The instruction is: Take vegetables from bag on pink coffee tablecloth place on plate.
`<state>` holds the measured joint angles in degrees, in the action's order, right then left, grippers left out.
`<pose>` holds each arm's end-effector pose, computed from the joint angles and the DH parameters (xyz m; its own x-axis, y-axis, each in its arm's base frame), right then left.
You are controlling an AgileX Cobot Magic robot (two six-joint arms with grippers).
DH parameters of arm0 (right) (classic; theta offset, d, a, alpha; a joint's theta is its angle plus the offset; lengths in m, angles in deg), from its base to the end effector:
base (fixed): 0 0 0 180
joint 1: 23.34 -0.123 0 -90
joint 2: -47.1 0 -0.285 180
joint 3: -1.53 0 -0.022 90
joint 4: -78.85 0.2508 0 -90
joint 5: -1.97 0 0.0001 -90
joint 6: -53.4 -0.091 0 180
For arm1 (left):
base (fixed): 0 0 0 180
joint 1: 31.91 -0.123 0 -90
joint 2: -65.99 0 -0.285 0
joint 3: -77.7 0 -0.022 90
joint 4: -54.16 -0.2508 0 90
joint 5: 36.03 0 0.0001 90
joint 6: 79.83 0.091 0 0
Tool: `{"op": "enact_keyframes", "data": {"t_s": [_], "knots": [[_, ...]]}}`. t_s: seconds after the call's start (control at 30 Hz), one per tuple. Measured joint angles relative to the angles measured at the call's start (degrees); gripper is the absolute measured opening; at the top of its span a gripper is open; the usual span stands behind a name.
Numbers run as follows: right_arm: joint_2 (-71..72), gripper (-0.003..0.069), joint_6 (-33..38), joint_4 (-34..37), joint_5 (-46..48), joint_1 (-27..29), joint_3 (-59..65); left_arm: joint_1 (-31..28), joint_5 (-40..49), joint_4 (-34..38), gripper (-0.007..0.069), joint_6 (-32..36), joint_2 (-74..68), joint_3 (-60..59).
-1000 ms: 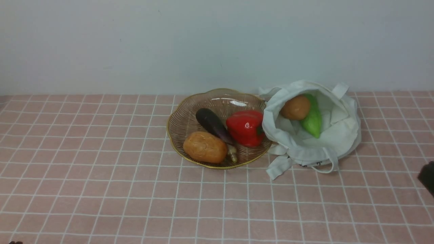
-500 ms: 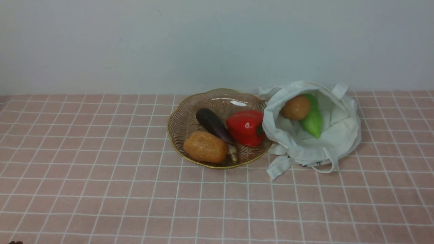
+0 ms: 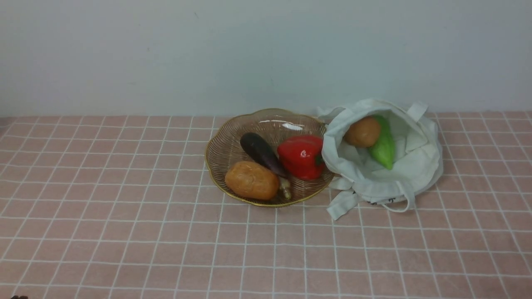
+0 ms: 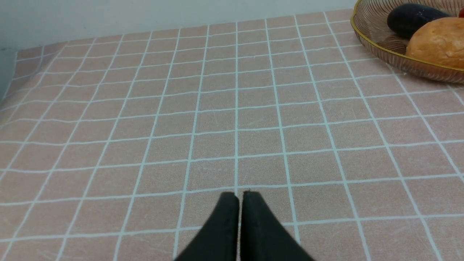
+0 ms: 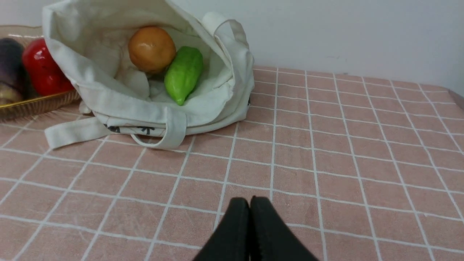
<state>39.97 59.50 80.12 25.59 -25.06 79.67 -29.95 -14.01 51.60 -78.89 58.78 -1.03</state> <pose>0.0514 0.0024 0.1714 -0.3190 -0.0957 -0.9429 -0.0661 0.9947 -0.0786 0.0524 -0.0003 0.1703 -0.3063 0.0683 -0.9495 0.0360 0.9975 0.0601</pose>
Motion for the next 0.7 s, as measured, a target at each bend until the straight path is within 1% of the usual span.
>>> {"op": "enact_keyframes", "data": {"t_s": [0.3, 0.47, 0.7], "knots": [[0.0, -0.0015, 0.0, 0.0, 0.0, -0.4, 0.0, 0.0, 0.0, 0.0, -0.0004, 0.0, 0.0, 0.0], [0.0, -0.0015, 0.0, 0.1, 0.0, 1.5, 0.0, 0.0, 0.0, 0.0, -0.0004, 0.0, 0.0, 0.0], [0.0, -0.0015, -0.1, 0.1, 0.0, 1.9, 0.0, 0.0, 0.0, 0.0, -0.0004, 0.0, 0.0, 0.0]]}}
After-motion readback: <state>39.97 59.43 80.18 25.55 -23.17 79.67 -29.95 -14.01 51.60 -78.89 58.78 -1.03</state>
